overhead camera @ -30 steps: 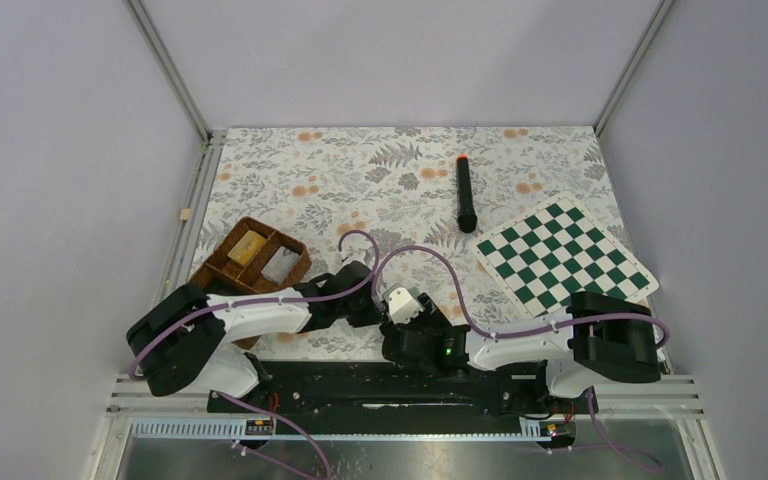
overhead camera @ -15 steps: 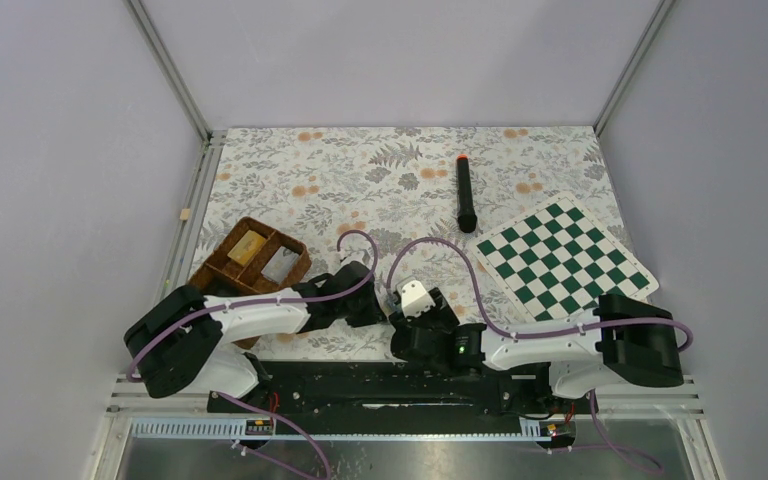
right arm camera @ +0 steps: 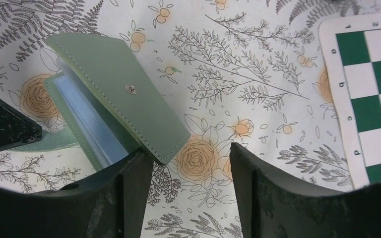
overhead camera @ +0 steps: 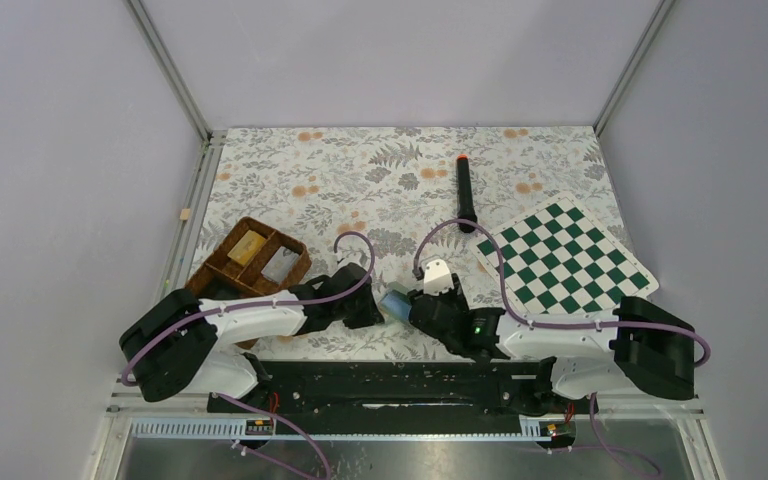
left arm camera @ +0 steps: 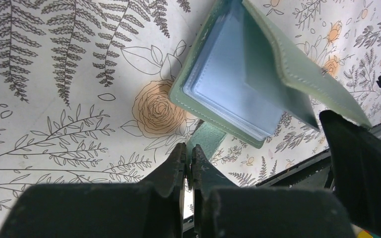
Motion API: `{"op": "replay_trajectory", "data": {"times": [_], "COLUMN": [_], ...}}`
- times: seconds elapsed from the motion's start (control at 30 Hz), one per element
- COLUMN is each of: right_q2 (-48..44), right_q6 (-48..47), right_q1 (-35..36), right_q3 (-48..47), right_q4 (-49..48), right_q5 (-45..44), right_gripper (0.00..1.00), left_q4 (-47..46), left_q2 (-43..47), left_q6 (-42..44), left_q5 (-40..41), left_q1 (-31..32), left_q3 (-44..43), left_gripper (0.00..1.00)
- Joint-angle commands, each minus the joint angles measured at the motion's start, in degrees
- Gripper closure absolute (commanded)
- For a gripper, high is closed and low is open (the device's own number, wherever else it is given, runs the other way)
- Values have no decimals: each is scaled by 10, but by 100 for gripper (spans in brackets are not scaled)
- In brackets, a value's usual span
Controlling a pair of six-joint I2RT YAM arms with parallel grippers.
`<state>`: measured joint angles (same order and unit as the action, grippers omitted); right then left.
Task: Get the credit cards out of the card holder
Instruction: Open the card holder at the center of the board.
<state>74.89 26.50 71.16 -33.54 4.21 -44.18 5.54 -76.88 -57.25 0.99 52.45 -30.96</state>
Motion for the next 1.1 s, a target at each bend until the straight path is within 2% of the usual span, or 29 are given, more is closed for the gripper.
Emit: {"op": "replay_trajectory", "data": {"times": [0.0, 0.17, 0.4, 0.47, 0.6, 0.67, 0.87, 1.07], "right_q2": [-25, -39, -23, -23, -25, -30, -60, -84], "right_q6": [10, -14, -4, 7, 55, 89, 184, 244], "right_q1": [-38, -66, -101, -113, -141, -153, -158, -159], "right_q3": [19, 39, 27, 29, 38, 43, 63, 109], "right_q4": [-48, -120, -120, -121, -116, -106, -78, -103], "right_q5": [77, 170, 206, 216, 246, 272, 328, 315], "right_gripper": [36, 38, 52, 59, 86, 96, 97, 98], "left_q4": [5, 1, 9, 18, 43, 56, 137, 127], "left_q2": [13, 12, 15, 21, 36, 44, 42, 16], "left_q6": [4, 4, 7, 9, 18, 25, 48, 54], "left_q5": [13, 12, 16, 23, 45, 55, 115, 91], "left_q1": [0, 0, -2, -3, -10, -18, -18, -18], "left_q3": [5, 8, 8, 8, 7, 6, -35, -47], "left_gripper": [100, 100, 100, 100, 100, 100, 100, 100]}}
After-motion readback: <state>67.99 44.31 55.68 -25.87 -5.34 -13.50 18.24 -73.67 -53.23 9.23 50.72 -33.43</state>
